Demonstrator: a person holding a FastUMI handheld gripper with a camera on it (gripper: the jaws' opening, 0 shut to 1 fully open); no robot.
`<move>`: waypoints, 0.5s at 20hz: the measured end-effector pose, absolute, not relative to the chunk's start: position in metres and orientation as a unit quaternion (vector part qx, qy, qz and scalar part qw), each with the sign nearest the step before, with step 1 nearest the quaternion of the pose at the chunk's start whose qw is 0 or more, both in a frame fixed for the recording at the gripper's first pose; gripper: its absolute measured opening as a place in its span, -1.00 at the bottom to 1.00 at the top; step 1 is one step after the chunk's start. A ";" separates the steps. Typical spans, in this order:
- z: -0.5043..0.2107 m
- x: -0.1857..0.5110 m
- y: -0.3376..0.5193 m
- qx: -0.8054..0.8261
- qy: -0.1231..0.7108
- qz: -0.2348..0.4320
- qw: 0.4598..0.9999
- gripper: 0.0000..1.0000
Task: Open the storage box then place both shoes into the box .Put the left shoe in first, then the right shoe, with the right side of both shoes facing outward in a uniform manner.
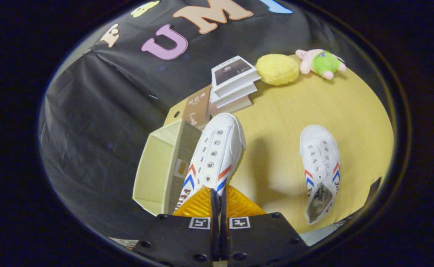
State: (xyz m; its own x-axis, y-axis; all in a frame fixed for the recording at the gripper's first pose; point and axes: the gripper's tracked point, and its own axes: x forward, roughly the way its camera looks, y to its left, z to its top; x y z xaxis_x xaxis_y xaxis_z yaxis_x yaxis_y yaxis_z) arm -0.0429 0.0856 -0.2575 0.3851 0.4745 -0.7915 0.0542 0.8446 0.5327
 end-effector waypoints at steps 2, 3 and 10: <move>-0.237 -0.035 0.099 0.252 0.526 0.140 0.800 -0.91; -0.228 -0.030 0.106 0.252 0.519 0.145 0.804 -0.91; -0.202 -0.024 0.175 0.249 0.503 0.184 0.807 -0.91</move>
State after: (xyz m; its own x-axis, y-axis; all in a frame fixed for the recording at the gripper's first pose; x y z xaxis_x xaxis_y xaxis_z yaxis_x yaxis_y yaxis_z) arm -0.0237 0.1745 -0.2016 0.4256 0.5479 -0.7202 -0.0456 0.8078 0.5876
